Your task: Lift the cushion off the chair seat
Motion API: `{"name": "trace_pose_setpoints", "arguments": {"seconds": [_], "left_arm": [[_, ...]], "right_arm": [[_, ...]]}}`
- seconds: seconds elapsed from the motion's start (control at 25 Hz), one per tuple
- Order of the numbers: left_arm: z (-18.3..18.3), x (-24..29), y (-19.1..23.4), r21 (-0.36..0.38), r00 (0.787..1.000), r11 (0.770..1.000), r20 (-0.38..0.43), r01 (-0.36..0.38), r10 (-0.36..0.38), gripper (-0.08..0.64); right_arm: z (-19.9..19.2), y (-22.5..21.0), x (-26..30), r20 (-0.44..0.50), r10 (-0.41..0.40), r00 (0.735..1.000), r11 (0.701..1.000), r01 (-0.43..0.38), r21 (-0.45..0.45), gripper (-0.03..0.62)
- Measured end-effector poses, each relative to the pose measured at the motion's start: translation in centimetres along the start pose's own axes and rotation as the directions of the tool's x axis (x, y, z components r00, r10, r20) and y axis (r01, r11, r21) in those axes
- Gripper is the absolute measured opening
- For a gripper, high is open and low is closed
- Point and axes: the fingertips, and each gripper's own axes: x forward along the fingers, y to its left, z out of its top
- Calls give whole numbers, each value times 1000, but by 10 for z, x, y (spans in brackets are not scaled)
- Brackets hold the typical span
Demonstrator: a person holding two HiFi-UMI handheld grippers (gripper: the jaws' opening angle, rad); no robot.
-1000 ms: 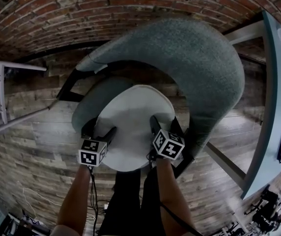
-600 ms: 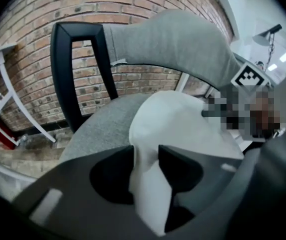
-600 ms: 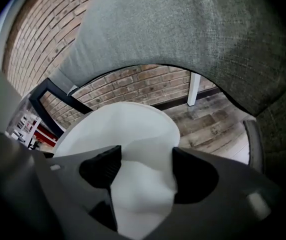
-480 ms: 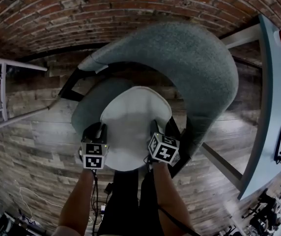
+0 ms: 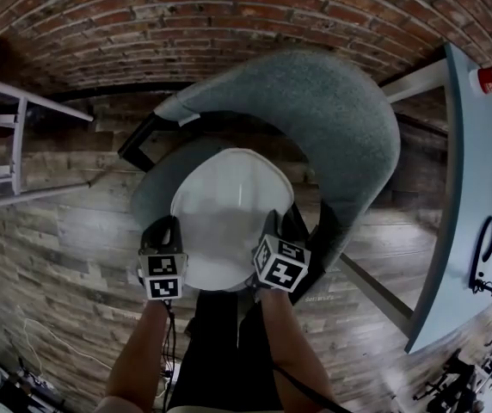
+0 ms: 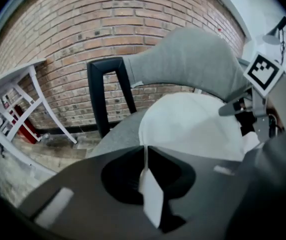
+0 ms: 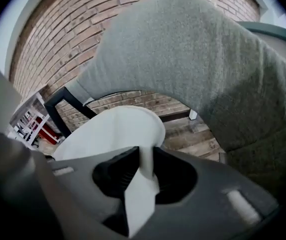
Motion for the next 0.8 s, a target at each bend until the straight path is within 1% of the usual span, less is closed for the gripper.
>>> {"name": "trace_pose_setpoints", "arguments": {"seconds": [0.12,0.28,0.44,0.56,0.8], "left_arm": [[15,-22,7,-3,998,999,45,-51,51,17],[35,-58,13,-21,989,994,99,-106,108,17],[56,-99,13,-35,975,987,156,-157,161,17],[70,-138,7,-63,963,980,186,-188,197,17],[87,-217,-21,-106,946,969,215,-223,241,17]], "right_arm": [[11,10,-15,17,36,999,999,-36,-1,86],[33,24,-44,51,79,996,996,-77,-38,84],[61,36,-78,85,125,989,990,-118,-79,84],[81,42,-112,116,168,979,981,-154,-119,84],[99,37,-194,147,218,965,967,-194,-163,80]]}}
